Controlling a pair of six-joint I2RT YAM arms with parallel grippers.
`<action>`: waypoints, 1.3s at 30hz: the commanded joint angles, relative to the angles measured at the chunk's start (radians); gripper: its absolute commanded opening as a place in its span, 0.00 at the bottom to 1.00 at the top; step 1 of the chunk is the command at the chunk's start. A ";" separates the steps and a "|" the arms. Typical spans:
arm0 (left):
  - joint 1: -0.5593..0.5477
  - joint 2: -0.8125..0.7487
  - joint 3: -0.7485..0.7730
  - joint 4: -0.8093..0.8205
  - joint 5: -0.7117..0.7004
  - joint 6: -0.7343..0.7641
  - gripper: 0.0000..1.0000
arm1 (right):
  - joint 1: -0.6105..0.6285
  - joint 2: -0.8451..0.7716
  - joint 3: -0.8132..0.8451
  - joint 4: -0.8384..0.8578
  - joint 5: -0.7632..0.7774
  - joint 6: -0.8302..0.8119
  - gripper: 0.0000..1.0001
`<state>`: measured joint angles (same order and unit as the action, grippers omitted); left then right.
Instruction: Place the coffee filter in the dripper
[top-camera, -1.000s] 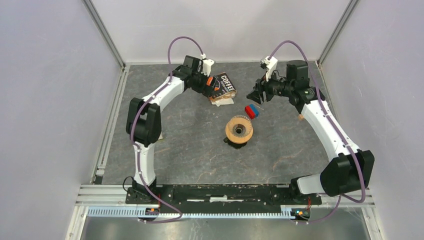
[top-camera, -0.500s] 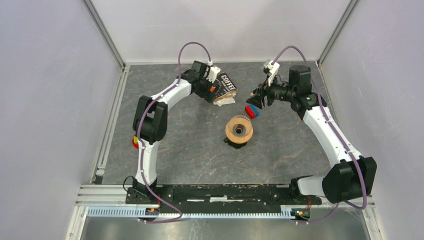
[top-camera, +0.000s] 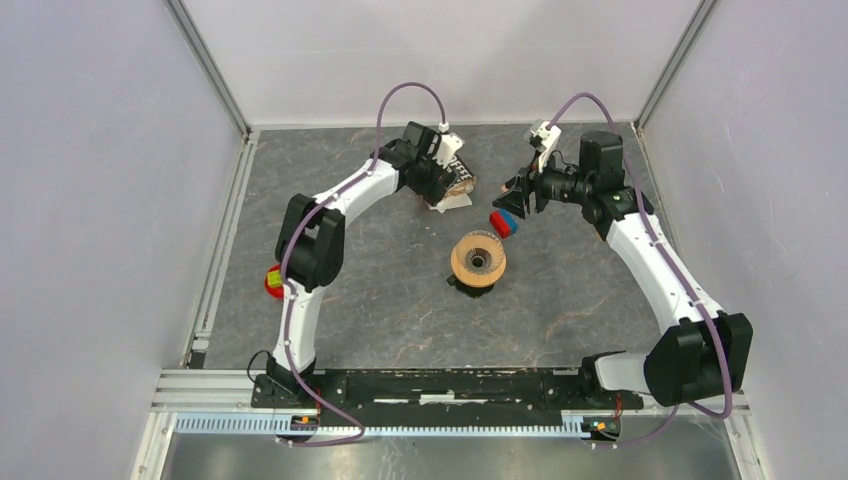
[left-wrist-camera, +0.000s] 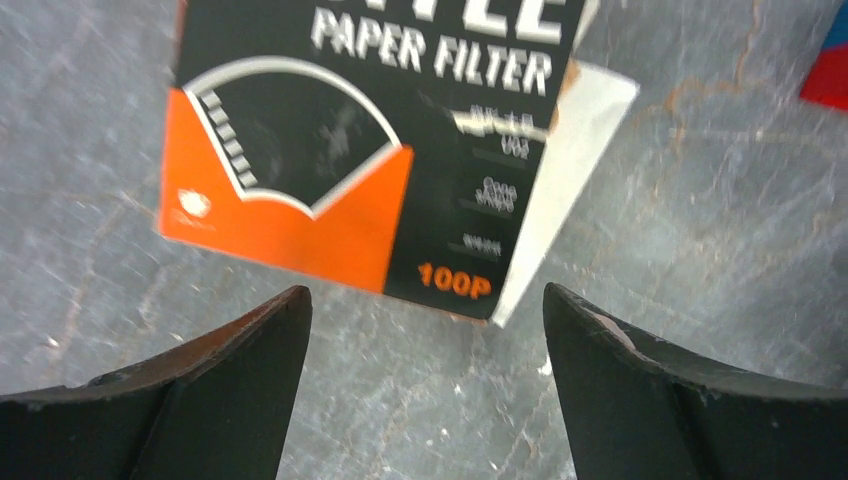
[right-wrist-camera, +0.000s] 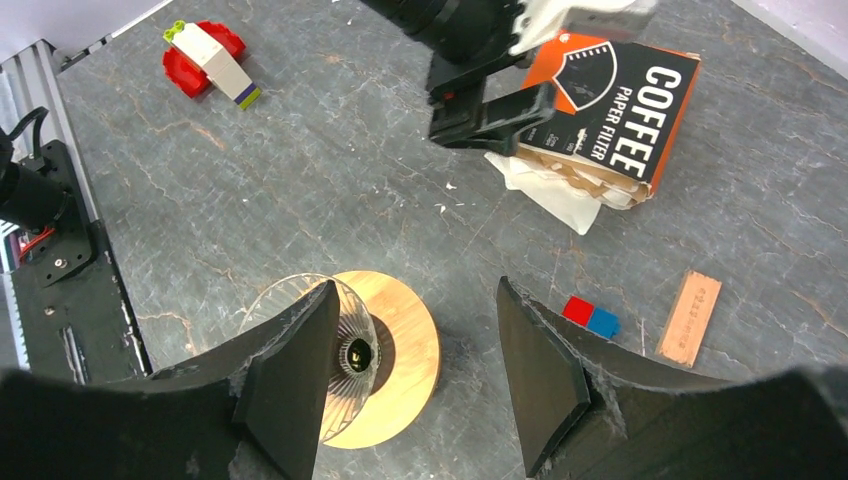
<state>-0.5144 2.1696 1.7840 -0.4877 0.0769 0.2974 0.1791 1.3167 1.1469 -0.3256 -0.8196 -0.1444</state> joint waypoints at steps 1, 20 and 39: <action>-0.003 0.062 0.128 0.003 -0.046 0.055 0.89 | -0.008 -0.007 -0.006 0.047 -0.038 0.015 0.66; 0.036 0.034 0.029 0.002 -0.082 0.116 0.29 | -0.021 0.073 0.005 0.055 -0.104 0.057 0.66; 0.105 -0.186 -0.243 0.015 -0.021 0.119 0.05 | -0.022 -0.023 -0.040 0.043 -0.028 0.012 0.66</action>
<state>-0.4164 2.0346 1.5654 -0.4473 0.0364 0.3801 0.1612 1.3136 1.1175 -0.3084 -0.8551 -0.1192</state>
